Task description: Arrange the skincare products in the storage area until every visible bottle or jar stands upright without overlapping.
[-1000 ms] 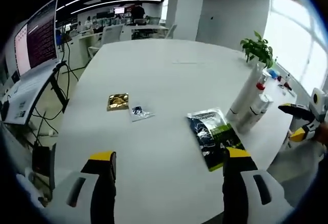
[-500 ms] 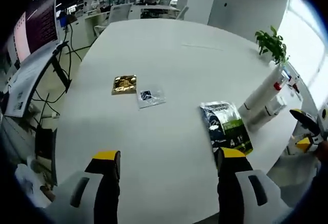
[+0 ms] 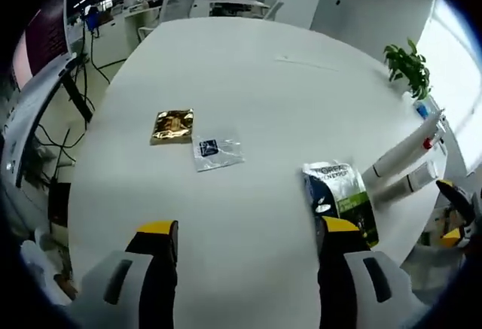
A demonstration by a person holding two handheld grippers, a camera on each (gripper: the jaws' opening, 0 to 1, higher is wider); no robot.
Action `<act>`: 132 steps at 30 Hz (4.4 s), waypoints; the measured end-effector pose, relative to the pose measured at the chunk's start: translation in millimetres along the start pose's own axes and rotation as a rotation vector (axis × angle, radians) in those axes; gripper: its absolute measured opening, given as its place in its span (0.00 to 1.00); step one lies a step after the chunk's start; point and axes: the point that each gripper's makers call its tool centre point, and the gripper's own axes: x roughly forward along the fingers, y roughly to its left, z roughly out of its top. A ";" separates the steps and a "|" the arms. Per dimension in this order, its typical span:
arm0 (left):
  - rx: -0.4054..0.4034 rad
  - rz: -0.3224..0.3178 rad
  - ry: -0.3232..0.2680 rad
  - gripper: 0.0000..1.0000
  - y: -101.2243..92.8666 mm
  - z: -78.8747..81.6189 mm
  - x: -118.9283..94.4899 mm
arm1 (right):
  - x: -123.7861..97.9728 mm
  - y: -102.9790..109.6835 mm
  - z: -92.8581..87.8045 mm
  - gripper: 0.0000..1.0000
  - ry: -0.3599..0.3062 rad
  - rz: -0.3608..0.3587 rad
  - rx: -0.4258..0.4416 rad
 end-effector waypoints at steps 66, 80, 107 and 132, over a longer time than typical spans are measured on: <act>0.051 0.130 0.058 0.24 36.1 54.7 68.1 | 0.5 -18.9 -11.1 0.83 0.032 -0.059 0.078; -0.102 0.143 0.064 0.57 19.2 51.9 71.6 | 0.3 -19.8 -12.8 0.82 0.041 -0.060 0.083; 0.046 0.138 0.072 0.37 12.2 49.5 68.7 | 0.8 -22.5 -14.7 0.81 0.044 -0.066 0.091; -0.033 0.107 0.031 0.37 5.1 2.7 24.5 | 0.6 -18.9 -10.5 0.81 0.028 -0.049 0.054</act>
